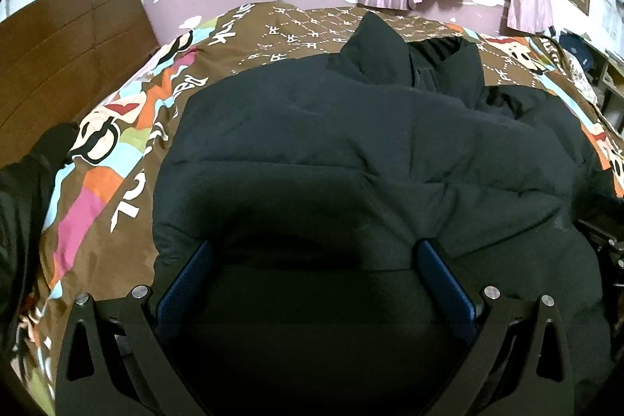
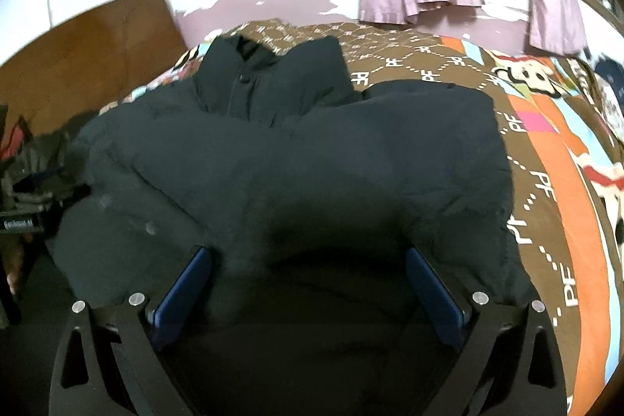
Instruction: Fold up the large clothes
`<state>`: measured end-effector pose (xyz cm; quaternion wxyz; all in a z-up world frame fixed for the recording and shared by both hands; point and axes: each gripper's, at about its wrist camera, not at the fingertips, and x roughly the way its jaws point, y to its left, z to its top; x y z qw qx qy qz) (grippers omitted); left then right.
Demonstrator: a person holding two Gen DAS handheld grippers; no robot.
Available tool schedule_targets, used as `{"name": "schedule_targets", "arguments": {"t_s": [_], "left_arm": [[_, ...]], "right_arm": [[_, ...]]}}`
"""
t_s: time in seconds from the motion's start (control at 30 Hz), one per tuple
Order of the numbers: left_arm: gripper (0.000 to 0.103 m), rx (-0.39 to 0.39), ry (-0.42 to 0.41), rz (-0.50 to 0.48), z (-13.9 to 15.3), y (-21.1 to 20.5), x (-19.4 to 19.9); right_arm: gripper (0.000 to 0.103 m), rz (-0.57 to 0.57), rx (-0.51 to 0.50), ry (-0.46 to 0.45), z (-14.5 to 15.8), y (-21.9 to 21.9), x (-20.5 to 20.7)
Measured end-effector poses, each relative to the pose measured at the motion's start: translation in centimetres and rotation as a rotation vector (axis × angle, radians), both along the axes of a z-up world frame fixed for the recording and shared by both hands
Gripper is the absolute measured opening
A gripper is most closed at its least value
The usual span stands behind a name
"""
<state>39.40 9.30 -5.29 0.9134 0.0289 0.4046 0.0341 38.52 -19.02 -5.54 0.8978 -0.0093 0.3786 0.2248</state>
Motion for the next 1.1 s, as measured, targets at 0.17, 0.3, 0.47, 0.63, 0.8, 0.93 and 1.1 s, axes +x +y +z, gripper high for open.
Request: {"name": "schedule_targets", "arguments": {"t_s": [0.17, 0.3, 0.47, 0.63, 0.8, 0.93, 1.1], "left_arm": [[0.102, 0.026, 0.070, -0.014, 2.1, -0.6, -0.1], [0.102, -0.028, 0.077, 0.000, 5.2, -0.7, -1.5], [0.102, -0.099, 0.041, 0.000, 12.0, -1.4, -5.5], [0.102, -0.126, 0.014, 0.005, 19.1, -1.9, -10.1], [0.102, -0.125, -0.028, 0.031, 25.9, -2.0, -14.8], [0.102, -0.092, -0.057, 0.048, 30.8, -1.4, -16.2], [0.102, -0.047, -0.069, 0.101, 32.2, -1.0, -13.1]], "right_arm": [[0.100, -0.043, 0.038, 0.021, 3.9, -0.8, -1.8], [0.100, -0.059, 0.021, 0.034, 9.0, -1.3, -4.2], [0.101, -0.058, 0.003, 0.036, 16.3, -1.9, -8.2], [0.102, -0.053, -0.009, 0.041, 23.7, -2.1, -12.2], [0.103, -0.035, -0.050, 0.027, 29.8, -0.6, -13.3], [0.103, -0.064, 0.014, 0.044, 31.5, 0.7, -10.1], [0.103, -0.176, 0.085, 0.033, 29.6, 1.8, -3.5]]}}
